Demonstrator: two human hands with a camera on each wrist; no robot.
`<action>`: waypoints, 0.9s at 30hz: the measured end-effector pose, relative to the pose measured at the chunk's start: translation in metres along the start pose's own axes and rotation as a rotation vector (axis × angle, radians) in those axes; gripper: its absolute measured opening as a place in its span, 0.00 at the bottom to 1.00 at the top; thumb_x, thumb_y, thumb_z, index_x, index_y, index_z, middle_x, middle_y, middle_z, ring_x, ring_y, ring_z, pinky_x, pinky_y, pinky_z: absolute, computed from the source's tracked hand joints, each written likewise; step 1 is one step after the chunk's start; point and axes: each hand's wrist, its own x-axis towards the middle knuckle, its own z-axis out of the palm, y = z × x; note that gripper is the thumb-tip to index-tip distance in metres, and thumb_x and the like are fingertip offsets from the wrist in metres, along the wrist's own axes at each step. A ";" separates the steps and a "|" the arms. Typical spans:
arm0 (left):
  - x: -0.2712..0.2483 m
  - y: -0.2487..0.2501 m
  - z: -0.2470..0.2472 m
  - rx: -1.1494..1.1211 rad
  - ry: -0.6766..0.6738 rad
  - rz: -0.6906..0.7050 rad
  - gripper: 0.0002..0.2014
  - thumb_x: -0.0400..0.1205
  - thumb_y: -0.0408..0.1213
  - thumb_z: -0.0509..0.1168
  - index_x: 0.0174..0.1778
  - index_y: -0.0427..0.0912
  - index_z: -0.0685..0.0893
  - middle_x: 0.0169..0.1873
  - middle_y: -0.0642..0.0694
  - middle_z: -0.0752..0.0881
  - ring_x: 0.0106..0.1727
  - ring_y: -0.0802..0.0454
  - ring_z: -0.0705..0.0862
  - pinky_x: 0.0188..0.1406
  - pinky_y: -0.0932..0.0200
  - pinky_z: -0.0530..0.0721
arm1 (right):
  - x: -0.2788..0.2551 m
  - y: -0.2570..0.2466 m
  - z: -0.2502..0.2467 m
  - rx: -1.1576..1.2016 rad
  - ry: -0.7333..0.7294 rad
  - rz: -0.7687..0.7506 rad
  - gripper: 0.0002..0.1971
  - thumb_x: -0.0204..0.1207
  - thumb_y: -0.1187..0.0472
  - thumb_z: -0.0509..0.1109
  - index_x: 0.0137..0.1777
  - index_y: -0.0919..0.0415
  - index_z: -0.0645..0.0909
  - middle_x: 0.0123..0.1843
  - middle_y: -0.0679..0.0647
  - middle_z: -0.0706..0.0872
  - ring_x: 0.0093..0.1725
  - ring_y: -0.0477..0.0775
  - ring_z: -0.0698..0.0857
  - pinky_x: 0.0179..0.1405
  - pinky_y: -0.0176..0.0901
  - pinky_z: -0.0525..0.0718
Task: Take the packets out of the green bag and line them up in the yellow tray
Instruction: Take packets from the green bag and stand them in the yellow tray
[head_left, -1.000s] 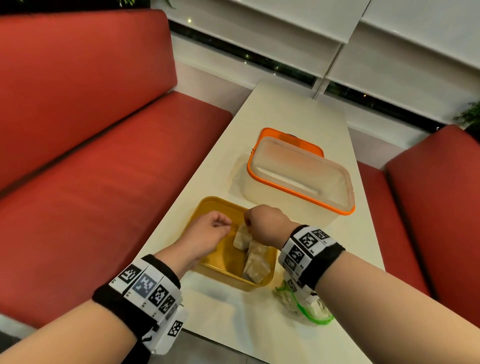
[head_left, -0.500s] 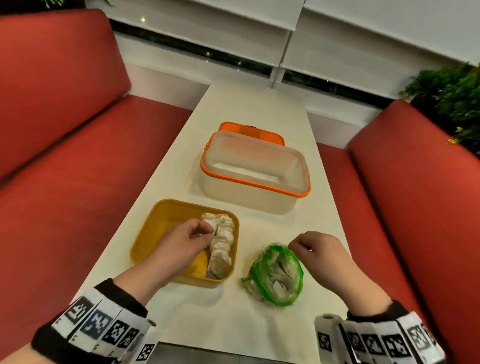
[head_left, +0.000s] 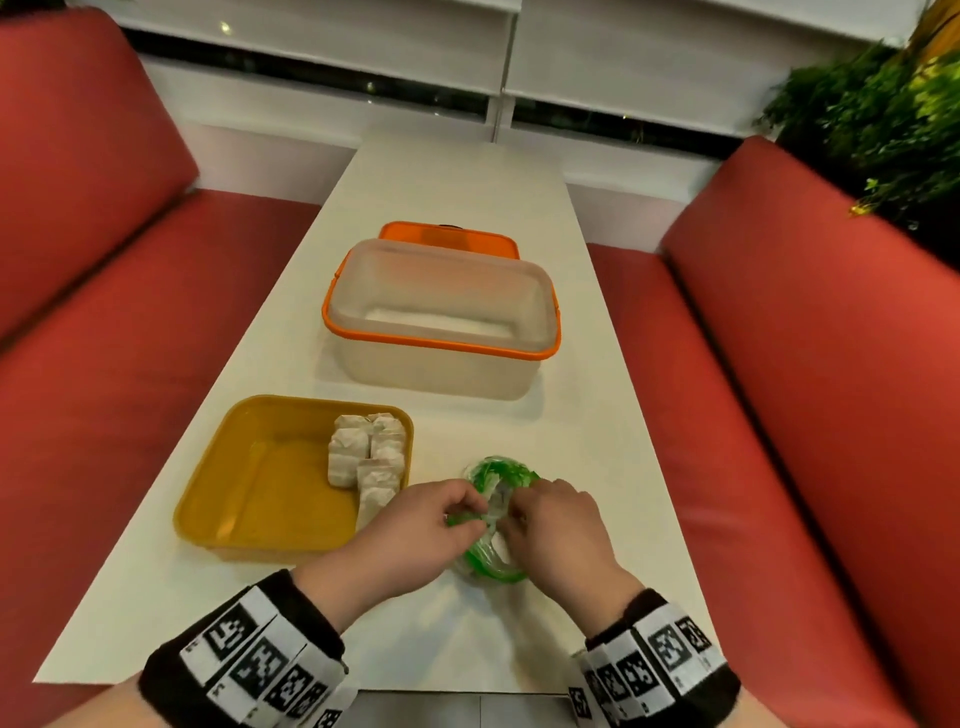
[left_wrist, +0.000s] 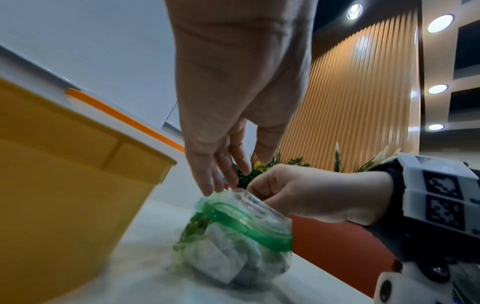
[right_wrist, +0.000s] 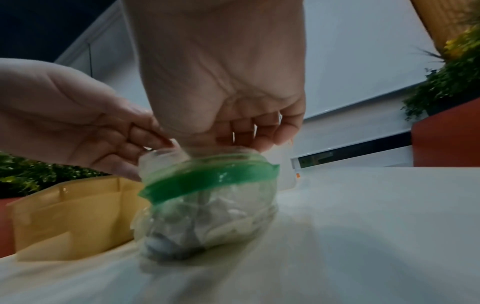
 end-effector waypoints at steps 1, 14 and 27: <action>0.001 0.000 0.002 0.019 -0.001 -0.004 0.07 0.80 0.42 0.66 0.53 0.54 0.83 0.54 0.57 0.84 0.58 0.60 0.81 0.63 0.59 0.79 | 0.000 0.002 0.002 0.040 0.009 -0.011 0.09 0.77 0.53 0.61 0.44 0.55 0.81 0.46 0.53 0.84 0.49 0.61 0.80 0.38 0.46 0.66; 0.001 0.003 0.009 0.129 0.051 -0.039 0.10 0.80 0.44 0.66 0.57 0.53 0.83 0.57 0.56 0.84 0.59 0.58 0.80 0.61 0.60 0.78 | -0.001 0.017 0.002 0.451 -0.029 0.034 0.08 0.78 0.55 0.65 0.38 0.53 0.71 0.36 0.48 0.79 0.37 0.53 0.75 0.35 0.43 0.66; 0.000 0.016 0.005 0.035 0.043 -0.053 0.26 0.76 0.50 0.71 0.69 0.53 0.73 0.60 0.55 0.81 0.59 0.60 0.79 0.57 0.65 0.76 | -0.003 0.034 -0.021 1.115 -0.073 0.132 0.07 0.76 0.69 0.70 0.39 0.59 0.81 0.33 0.49 0.83 0.36 0.46 0.79 0.36 0.33 0.75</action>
